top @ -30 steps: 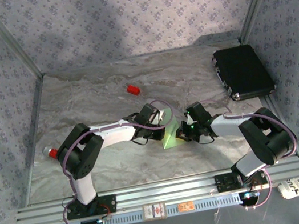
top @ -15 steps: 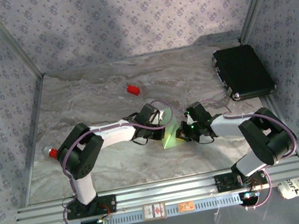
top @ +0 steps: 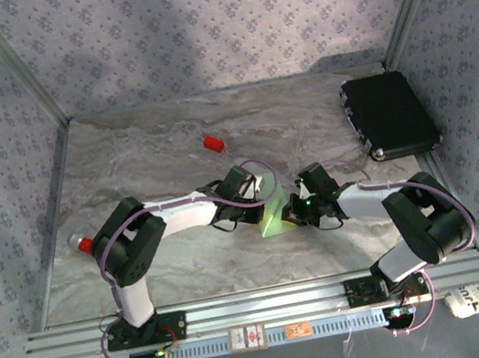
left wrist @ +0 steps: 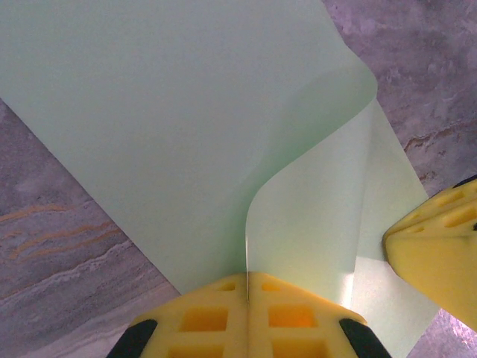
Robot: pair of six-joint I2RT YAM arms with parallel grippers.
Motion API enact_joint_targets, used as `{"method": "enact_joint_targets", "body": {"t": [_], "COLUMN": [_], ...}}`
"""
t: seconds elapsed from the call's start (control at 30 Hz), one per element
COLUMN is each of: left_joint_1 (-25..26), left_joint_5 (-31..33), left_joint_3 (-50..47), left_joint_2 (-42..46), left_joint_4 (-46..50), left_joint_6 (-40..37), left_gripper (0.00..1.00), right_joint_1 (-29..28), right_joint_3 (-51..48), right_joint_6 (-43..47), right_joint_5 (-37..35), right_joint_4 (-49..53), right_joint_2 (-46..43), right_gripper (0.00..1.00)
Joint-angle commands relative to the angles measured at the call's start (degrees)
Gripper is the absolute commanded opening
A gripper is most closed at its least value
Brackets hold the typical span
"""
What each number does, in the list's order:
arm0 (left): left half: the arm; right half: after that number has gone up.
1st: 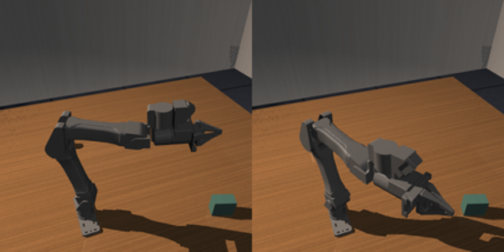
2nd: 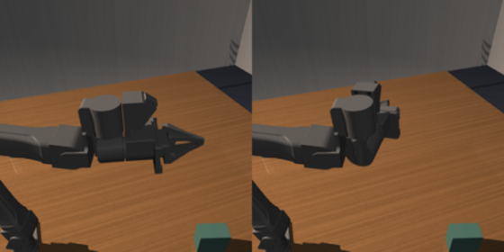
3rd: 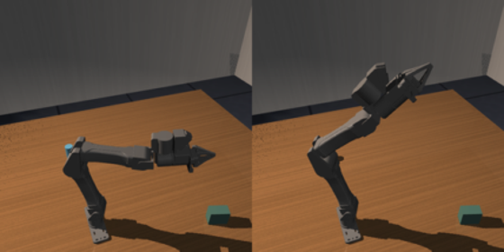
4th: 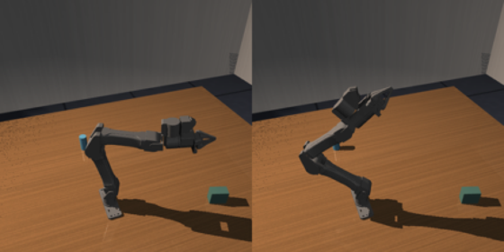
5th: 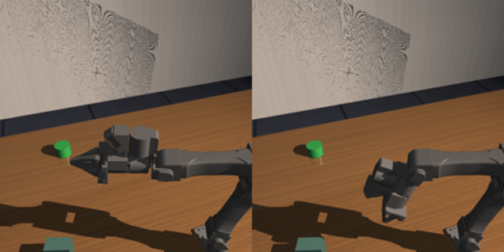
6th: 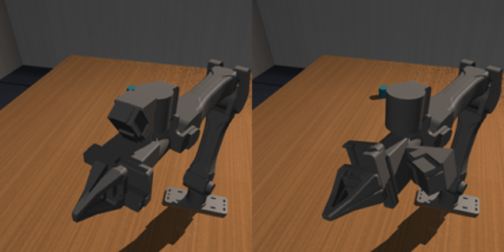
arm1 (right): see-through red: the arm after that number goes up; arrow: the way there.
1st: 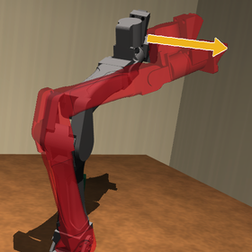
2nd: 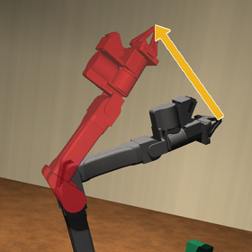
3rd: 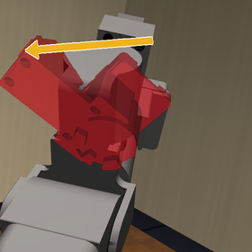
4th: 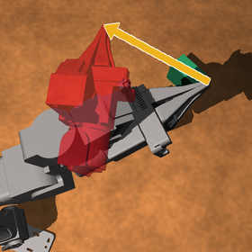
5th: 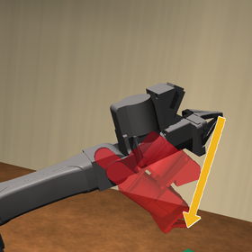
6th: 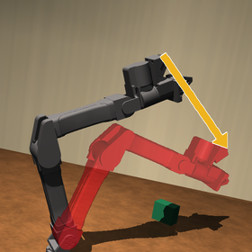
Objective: Fold a paper plane with a square sheet of paper (pick it up from the middle)
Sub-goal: Fold the triangle a second time at the center of the table.
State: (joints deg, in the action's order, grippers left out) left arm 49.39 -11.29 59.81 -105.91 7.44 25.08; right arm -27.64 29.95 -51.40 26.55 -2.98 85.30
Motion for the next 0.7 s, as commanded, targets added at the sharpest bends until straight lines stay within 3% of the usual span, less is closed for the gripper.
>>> {"method": "enact_joint_targets", "body": {"t": [0.0,0.67], "left_joint_1": [-0.3,-0.3], "left_joint_5": [-0.4,-1.4], "left_joint_3": [-0.8,-0.9], "left_joint_2": [0.2,-0.9], "left_joint_4": [-0.5,-0.9], "left_joint_6": [0.3,0.0], "left_gripper": [0.00,0.00], "right_joint_1": [0.2,0.5], "right_joint_3": [-0.2,1.0], "right_joint_6": [1.0,0.2], "right_joint_5": [-2.6,-2.0], "right_joint_4": [4.4,2.4], "right_joint_2": [1.3,-1.0], "right_gripper": [0.05,0.07]}}
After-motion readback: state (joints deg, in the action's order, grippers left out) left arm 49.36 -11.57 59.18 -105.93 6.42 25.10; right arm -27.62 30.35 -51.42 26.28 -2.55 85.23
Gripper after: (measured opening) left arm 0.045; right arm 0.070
